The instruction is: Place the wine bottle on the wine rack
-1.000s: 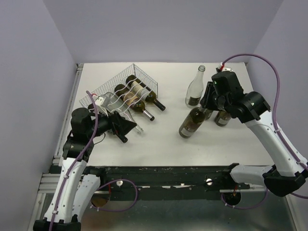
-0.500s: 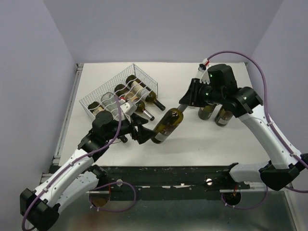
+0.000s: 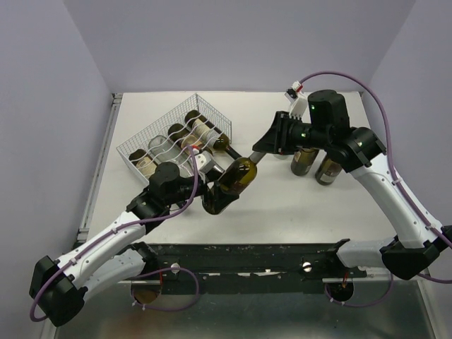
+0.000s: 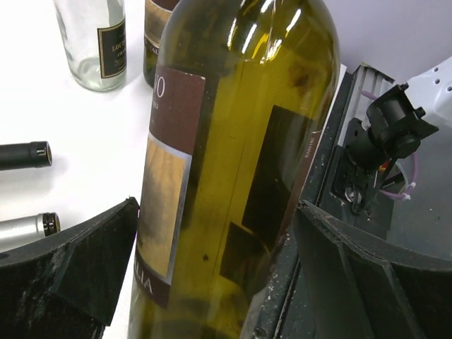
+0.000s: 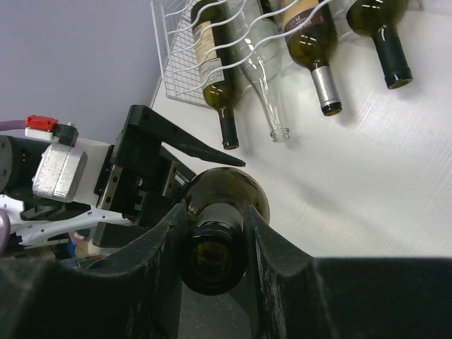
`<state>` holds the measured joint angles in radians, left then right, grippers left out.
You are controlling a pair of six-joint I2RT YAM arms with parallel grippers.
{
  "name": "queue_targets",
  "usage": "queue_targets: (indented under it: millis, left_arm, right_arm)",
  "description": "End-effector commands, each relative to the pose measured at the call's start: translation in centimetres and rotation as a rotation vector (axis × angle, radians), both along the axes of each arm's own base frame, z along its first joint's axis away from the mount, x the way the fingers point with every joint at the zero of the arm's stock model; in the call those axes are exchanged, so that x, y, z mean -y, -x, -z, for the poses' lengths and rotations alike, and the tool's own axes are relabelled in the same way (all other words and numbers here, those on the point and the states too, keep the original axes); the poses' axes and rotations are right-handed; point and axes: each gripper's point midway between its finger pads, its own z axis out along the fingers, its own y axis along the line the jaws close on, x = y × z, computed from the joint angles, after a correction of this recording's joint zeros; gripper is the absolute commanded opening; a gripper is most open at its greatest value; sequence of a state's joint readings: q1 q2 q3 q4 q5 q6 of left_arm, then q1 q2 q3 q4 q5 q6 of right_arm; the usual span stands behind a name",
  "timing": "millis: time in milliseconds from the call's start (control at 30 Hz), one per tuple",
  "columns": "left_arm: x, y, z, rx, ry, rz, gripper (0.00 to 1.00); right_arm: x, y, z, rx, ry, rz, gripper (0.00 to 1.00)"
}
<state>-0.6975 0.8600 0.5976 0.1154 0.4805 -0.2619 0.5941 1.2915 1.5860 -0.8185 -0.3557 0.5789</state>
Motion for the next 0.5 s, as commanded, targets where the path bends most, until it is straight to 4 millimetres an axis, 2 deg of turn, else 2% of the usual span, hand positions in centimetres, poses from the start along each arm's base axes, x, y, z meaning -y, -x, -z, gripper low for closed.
queue_targets:
  millis: [0, 133, 200, 233, 300, 433, 467]
  left_arm:
    - [0.3, 0.2, 0.4, 0.069, -0.024, 0.042, 0.99]
    - [0.2, 0.0, 0.6, 0.082, -0.031, 0.030, 0.98]
    - [0.0, -0.4, 0.4, 0.099, -0.038, -0.003, 0.92]
    - [-0.1, -0.6, 0.4, 0.107, -0.045, -0.014, 0.87]
    - [-0.3, -0.9, 0.4, 0.120, -0.059, -0.033, 0.69]
    - [-0.6, -1.4, 0.3, 0.143, -0.095, -0.047, 0.44]
    - [-0.6, -1.5, 0.1, 0.154, -0.101, -0.048, 0.35]
  right_arm:
    - [-1.5, 1.5, -5.7, 0.100, -0.174, -0.104, 0.01]
    - [-1.7, 2.0, -5.8, 0.102, -0.188, -0.136, 0.01]
    - [-1.8, 2.2, -5.7, 0.099, -0.193, -0.143, 0.01]
    - [-1.7, 2.3, -5.7, 0.097, -0.194, -0.144, 0.01]
    - [-1.7, 2.4, -5.6, 0.093, -0.196, -0.149, 0.01]
    - [-1.8, 2.6, -5.4, 0.089, -0.200, -0.158, 0.01]
    - [-1.8, 2.6, -5.1, 0.084, -0.196, -0.158, 0.01]
